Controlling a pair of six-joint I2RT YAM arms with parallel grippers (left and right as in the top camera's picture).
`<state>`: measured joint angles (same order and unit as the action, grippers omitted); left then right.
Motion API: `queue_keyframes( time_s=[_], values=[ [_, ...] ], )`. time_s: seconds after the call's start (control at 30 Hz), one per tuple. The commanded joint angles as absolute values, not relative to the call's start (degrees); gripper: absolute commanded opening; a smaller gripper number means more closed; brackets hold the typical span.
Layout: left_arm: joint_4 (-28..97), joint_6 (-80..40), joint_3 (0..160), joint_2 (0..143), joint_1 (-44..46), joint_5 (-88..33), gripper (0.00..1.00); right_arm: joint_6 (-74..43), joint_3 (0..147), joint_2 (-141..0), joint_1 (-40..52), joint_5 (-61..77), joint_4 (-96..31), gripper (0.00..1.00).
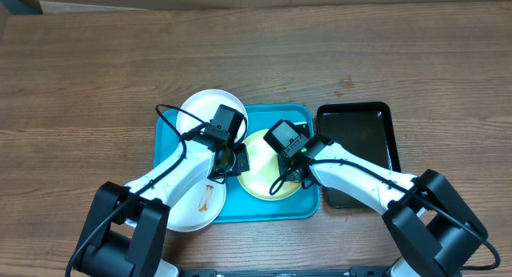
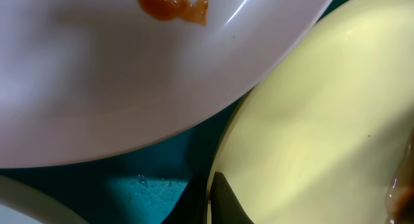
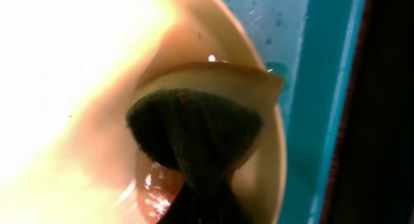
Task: Clean dirty plates on tray and stack at the side
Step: 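Scrub the yellow plate with the sponge while the left gripper holds it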
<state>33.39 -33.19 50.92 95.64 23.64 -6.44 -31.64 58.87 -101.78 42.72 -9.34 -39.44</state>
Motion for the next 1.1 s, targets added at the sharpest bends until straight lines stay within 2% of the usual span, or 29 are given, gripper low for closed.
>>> queue_keyframes(
  time_s=[0.0,0.33,0.83,1.07],
  values=[
    [33.4,-34.7,50.2,96.3,23.8,-5.6,0.04,-36.4,57.3,-102.0,43.0,-2.6,-39.3,0.04],
    [33.4,-34.7,50.2,96.3,23.8,-5.6,0.04,-43.7,55.0,-102.0,43.0,-1.7,-37.1,0.04],
    [33.4,-34.7,50.2,96.3,23.8,-5.6,0.04,-43.5,54.5,-102.0,43.0,5.6,-30.6,0.04],
    [33.4,-34.7,50.2,96.3,23.8,-5.6,0.04,-36.4,57.0,-101.1,38.2,19.1,-25.4,0.04]
  ],
)
